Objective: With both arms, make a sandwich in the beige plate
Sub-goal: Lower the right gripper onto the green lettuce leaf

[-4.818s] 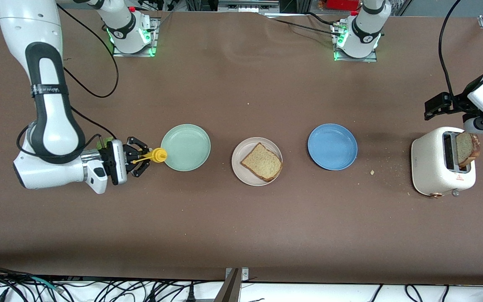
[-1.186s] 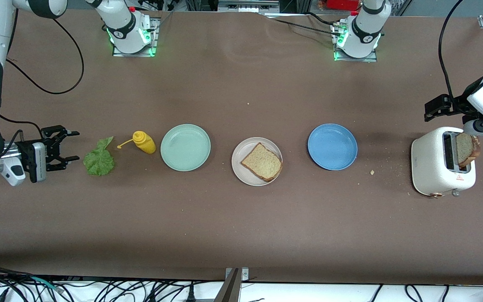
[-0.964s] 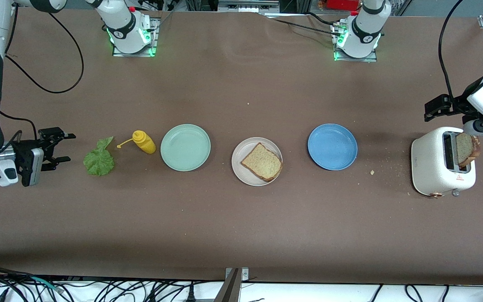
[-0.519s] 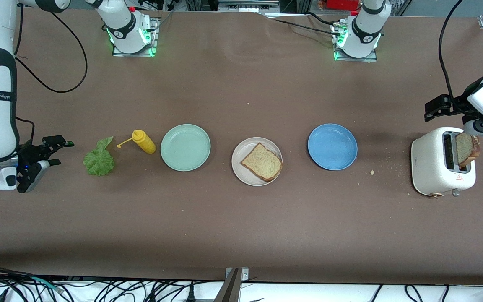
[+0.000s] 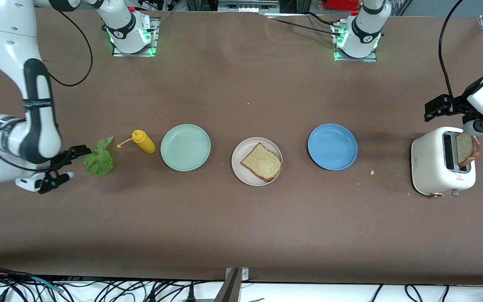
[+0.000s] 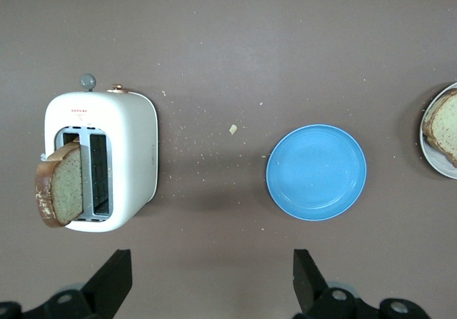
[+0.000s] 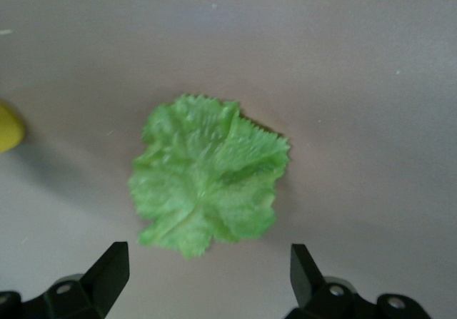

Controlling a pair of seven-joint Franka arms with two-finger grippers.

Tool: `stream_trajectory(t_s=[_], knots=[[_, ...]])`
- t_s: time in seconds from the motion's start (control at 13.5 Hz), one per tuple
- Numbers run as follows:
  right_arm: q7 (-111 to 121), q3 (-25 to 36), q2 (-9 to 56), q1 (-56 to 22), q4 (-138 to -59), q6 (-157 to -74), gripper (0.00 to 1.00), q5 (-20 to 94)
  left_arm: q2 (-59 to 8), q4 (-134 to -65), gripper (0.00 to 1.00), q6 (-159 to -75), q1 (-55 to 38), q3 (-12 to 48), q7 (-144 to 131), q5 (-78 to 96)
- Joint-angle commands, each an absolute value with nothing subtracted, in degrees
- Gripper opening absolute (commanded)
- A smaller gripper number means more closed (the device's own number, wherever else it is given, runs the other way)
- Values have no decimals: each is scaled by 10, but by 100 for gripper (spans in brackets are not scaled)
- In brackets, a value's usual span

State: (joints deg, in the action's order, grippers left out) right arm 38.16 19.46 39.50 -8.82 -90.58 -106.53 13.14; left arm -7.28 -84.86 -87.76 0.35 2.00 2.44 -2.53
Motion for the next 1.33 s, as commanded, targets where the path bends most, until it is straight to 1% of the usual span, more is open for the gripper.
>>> stream_trajectory(t_s=[0.0,0.22,0.44,0.52,0.59,0.67,0.74,0.82,1.26], knots=[[347,194,381,-92,-958,-1128,100,119,-68,-854,100,-884,7,20,37,-18],[308,193,381,-97,-972,-1138,100,122,-68,-855,100,-884,7,20,37,-18],[288,193,385,-112,-1010,-1188,99,123,-68,-855,100,-884,8,19,37,-18],[287,193,388,-110,-1011,-1189,97,125,-68,-855,100,-884,8,19,37,-18],[287,193,389,-110,-1011,-1187,84,128,-68,-855,100,-884,8,19,37,-18],[287,193,391,-110,-1012,-1187,47,128,-68,-855,100,-884,8,19,37,-18],[286,193,395,-112,-1009,-1186,7,128,-68,-855,100,-884,8,19,37,-18],[285,193,395,-112,-1006,-1182,0,128,-68,-855,100,-884,8,19,37,-18],[294,194,394,-113,-985,-1175,0,124,-69,-855,100,-884,8,19,37,-18]])
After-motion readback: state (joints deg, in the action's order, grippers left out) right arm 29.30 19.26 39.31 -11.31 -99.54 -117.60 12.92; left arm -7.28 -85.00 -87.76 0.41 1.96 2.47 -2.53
